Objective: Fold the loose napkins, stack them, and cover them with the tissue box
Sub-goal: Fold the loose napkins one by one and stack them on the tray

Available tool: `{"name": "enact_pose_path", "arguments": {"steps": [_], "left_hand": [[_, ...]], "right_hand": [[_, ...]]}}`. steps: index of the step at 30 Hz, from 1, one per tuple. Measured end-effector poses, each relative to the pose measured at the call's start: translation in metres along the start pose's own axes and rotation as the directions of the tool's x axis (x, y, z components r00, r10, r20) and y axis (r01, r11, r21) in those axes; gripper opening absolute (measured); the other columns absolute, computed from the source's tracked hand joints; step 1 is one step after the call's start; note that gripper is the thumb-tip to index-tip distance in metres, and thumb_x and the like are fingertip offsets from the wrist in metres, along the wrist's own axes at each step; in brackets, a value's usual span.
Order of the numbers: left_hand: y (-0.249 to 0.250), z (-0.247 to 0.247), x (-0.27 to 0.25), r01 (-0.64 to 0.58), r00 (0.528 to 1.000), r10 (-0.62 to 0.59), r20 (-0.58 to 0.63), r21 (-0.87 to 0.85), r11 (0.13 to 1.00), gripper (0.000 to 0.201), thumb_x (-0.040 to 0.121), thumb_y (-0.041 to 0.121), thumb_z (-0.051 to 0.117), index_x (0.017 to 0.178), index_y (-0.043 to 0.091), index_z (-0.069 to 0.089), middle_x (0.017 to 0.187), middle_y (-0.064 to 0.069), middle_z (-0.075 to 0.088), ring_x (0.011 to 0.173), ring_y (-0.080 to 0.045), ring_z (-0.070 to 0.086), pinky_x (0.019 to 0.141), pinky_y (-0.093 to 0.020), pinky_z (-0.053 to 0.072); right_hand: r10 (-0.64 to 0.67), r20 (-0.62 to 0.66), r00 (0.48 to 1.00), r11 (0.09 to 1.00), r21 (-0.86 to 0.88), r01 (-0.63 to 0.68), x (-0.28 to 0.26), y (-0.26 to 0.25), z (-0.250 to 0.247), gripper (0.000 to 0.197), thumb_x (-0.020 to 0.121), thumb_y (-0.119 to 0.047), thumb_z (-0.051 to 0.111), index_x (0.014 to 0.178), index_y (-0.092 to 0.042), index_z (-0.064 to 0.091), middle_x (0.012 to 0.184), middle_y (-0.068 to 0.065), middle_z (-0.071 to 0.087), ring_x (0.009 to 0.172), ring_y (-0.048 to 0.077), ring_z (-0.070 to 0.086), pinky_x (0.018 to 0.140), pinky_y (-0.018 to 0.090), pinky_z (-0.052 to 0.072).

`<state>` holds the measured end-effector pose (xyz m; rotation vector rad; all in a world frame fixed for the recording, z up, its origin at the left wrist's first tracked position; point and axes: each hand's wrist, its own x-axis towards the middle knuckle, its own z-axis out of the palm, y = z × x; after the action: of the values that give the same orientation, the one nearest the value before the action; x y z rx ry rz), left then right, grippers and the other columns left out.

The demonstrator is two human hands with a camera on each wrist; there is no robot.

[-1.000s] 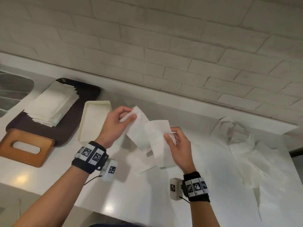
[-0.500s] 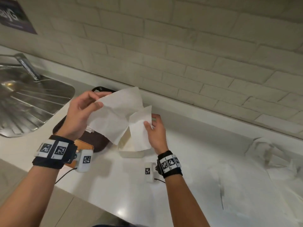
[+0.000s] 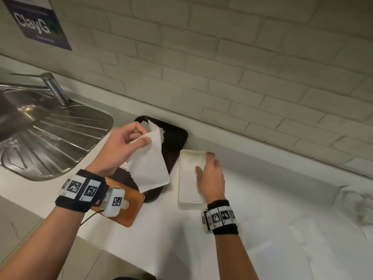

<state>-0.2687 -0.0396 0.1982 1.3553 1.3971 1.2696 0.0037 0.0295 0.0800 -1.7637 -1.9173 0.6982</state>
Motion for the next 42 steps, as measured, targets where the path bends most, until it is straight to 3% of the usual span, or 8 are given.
{"name": "enact_pose_path", "arguments": {"steps": [2,5,13,20,25,29,34,42], "left_hand": [[-0.001,0.006,0.007,-0.003,0.998,0.002,0.058,0.019,1.000,0.028,0.091,0.033,0.079,0.101,0.009,0.067,0.095,-0.012,0.077,0.083,-0.024,0.076,0.065,-0.028,0.058],[-0.003,0.021,0.021,-0.044,0.993,0.037,0.109,0.064,0.997,0.012,0.095,0.023,0.082,0.097,0.014,0.073,0.096,0.001,0.077,0.086,-0.015,0.072,0.071,-0.024,0.054],[-0.021,0.061,0.071,-0.185,0.980,0.160,0.117,0.251,0.950,0.016,0.091,0.028,0.085,0.103,0.019,0.078,0.124,0.009,0.074,0.121,-0.002,0.064,0.097,-0.016,0.045],[-0.055,0.095,0.114,-0.041,0.941,-0.056,0.333,0.276,0.960,0.014,0.088,0.032,0.089,0.083,0.028,0.077,0.082,0.019,0.077,0.079,0.006,0.070,0.070,-0.014,0.046],[-0.085,0.114,0.142,0.019,0.949,-0.151,0.275,0.431,0.902,0.040,0.075,0.031,0.097,0.109,0.019,0.081,0.111,0.007,0.079,0.103,-0.005,0.073,0.089,-0.026,0.054],[-0.097,0.127,0.145,-0.019,0.927,-0.182,0.329,0.523,0.852,0.047,0.078,0.016,0.094,0.119,0.021,0.071,0.122,0.000,0.068,0.115,-0.015,0.065,0.098,-0.033,0.055],[-0.106,0.137,0.125,-0.226,0.941,0.007,0.340,0.612,0.758,0.039,0.089,0.017,0.082,0.124,0.024,0.066,0.125,-0.002,0.065,0.119,-0.022,0.062,0.099,-0.037,0.052],[-0.124,0.167,0.073,-0.431,0.743,-0.350,0.570,0.808,0.401,0.100,0.073,0.060,0.090,0.156,0.031,0.043,0.162,-0.003,0.041,0.146,-0.030,0.043,0.118,-0.048,0.041]], "right_hand": [[-0.144,-0.155,0.977,0.958,0.225,0.177,-0.011,-0.020,-0.017,0.039,0.108,-0.033,0.065,0.143,-0.023,0.053,0.138,-0.004,0.063,0.127,0.016,0.062,0.106,0.032,0.051],[-0.256,0.021,0.967,0.705,0.688,0.171,-0.029,-0.048,-0.024,0.039,0.108,-0.037,0.065,0.143,-0.023,0.058,0.139,-0.010,0.068,0.133,0.009,0.064,0.113,0.031,0.051],[-0.102,-0.056,0.993,0.612,0.784,0.107,-0.031,-0.036,-0.006,0.015,0.108,-0.020,0.067,0.117,-0.009,0.074,0.105,-0.003,0.080,0.094,0.010,0.075,0.081,0.025,0.057],[0.096,0.051,0.994,0.710,0.697,-0.104,-0.028,-0.008,0.006,0.022,0.110,-0.031,0.062,0.129,-0.027,0.071,0.104,-0.010,0.081,0.089,0.007,0.075,0.082,0.031,0.059],[0.193,-0.004,0.981,0.883,0.437,-0.172,-0.038,0.018,0.015,0.048,0.102,-0.018,0.064,0.143,-0.036,0.046,0.087,-0.004,0.074,0.068,0.008,0.069,0.062,0.017,0.053],[0.234,0.042,0.971,0.885,0.404,-0.231,-0.042,0.030,0.022,0.055,0.097,-0.013,0.056,0.141,-0.045,0.043,0.087,0.004,0.074,0.073,0.025,0.076,0.071,0.045,0.067],[0.230,0.065,0.971,0.878,0.417,-0.236,-0.049,0.033,0.020,0.044,0.098,-0.006,0.054,0.130,-0.036,0.054,0.083,0.006,0.074,0.069,0.023,0.078,0.073,0.046,0.066],[0.180,-0.015,0.983,0.907,0.389,-0.160,-0.059,0.054,-0.007,0.023,0.100,-0.013,0.064,0.118,-0.025,0.058,0.076,-0.002,0.079,0.079,0.017,0.078,0.078,0.035,0.063]]}}
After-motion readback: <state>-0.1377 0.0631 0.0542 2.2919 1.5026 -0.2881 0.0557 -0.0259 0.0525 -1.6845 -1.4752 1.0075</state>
